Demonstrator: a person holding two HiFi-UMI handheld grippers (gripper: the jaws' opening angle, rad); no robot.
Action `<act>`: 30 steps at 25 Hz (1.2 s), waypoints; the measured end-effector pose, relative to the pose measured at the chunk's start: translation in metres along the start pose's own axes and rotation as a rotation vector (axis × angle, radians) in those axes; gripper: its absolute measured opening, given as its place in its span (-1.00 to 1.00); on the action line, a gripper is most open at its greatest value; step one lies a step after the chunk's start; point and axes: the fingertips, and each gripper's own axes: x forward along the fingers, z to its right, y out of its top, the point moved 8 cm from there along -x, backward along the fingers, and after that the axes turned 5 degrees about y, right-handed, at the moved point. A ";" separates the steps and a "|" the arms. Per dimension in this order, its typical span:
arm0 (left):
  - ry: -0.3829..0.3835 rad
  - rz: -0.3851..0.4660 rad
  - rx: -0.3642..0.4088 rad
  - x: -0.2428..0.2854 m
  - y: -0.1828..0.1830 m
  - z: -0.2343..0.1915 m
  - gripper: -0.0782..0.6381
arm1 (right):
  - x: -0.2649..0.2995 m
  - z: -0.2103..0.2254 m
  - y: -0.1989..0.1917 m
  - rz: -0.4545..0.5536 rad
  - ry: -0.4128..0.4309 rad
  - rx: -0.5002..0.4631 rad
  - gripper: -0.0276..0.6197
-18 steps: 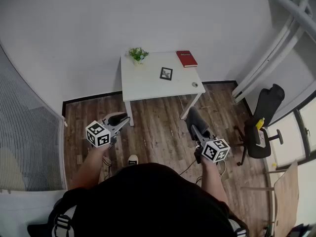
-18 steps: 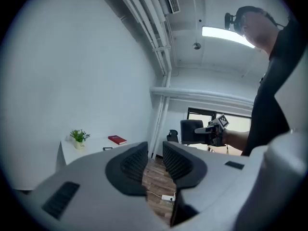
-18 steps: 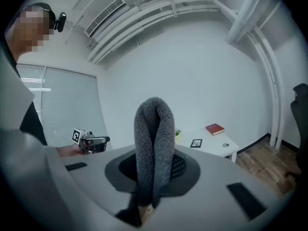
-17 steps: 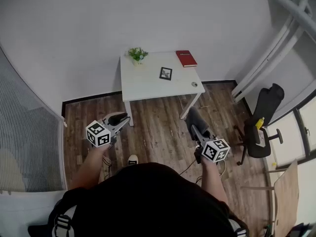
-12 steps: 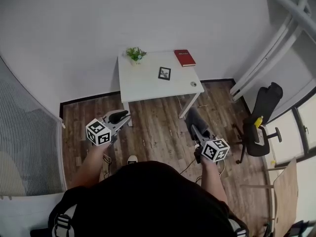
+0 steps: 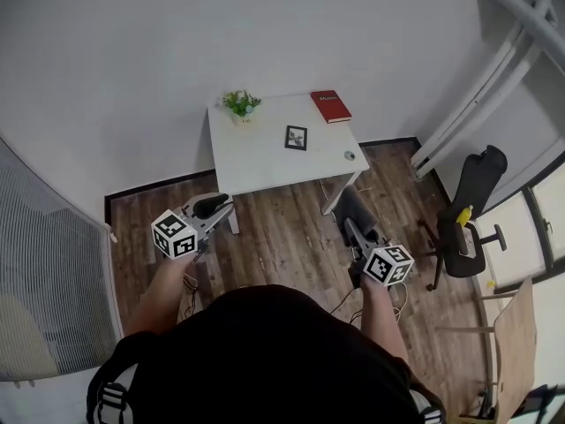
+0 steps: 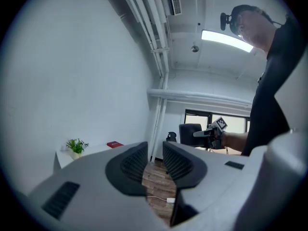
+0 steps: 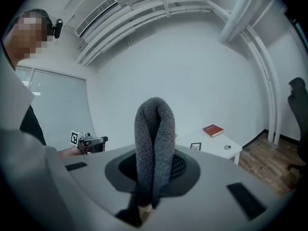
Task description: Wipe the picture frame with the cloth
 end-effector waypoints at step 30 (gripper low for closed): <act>-0.072 -0.096 -0.016 0.071 0.005 -0.166 -0.49 | 0.150 0.039 0.016 -0.059 -0.103 0.038 -0.77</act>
